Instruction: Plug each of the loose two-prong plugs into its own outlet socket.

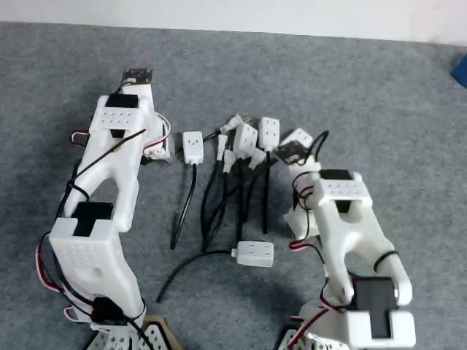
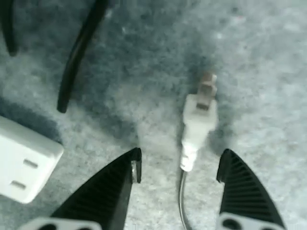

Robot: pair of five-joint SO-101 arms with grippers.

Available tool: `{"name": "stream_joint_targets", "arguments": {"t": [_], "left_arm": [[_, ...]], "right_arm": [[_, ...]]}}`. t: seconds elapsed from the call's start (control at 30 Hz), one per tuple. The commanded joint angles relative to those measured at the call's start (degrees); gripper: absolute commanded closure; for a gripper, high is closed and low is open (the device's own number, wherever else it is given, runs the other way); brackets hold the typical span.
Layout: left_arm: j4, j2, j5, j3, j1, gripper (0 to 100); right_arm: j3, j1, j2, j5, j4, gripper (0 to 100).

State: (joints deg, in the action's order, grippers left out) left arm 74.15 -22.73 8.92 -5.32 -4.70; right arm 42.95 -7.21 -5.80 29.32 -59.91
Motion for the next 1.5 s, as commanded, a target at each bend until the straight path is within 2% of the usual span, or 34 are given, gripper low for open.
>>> {"name": "stream_joint_targets", "arguments": {"t": [0.0, 0.17, 0.37, 0.53, 0.67, 0.77, 0.9, 1.03, 1.13, 1.27, 1.47], "left_arm": [[-0.62, 1.63, -0.35, -0.13, 0.75, 80], [-0.62, 1.63, -0.35, -0.13, 0.75, 80], [-0.62, 1.63, -0.35, -0.13, 0.75, 80], [-0.62, 1.63, -0.35, -0.13, 0.75, 80], [-0.62, 1.63, -0.35, -0.13, 0.92, 80], [-0.44, 1.63, -0.44, -0.13, 1.71, 80], [0.44, 2.07, -10.99, -0.75, 6.46, 80], [6.77, 4.44, -12.92, -3.82, 9.1, 80], [7.21, 11.56, -13.71, -4.09, 9.8, 78], [6.07, 27.03, -13.63, 2.59, 9.63, 69], [-7.38, 55.87, -13.8, 29.93, 8.57, 64]], "right_arm": [[-2.51, -0.84, 2.77, -0.7, 1.63, 74.2], [-6.9, 0.75, 6.99, -0.7, 1.45, 75.3], [-8.22, 2.77, 7.52, -0.7, 1.36, 90.6], [-8.13, 2.68, 7.6, -0.7, 1.27, 99.5], [-8.48, 2.33, 7.16, -0.7, -1.01, 99.1], [-9.1, 0.92, 6.9, -4.75, -1.98, 99.1], [-14.81, -2.07, 1.19, -9.93, -4.53, 99.1], [-23.25, -7.43, -7.96, -14.15, -9.45, 99.1], [-27.47, -14.64, -10.86, -15.82, -10.95, 99.1], [-30.9, -21.58, -10.77, -15.91, -10.86, 99.1], [-29.76, -24.75, -10.77, -15.47, -6.37, 99.1]]}}
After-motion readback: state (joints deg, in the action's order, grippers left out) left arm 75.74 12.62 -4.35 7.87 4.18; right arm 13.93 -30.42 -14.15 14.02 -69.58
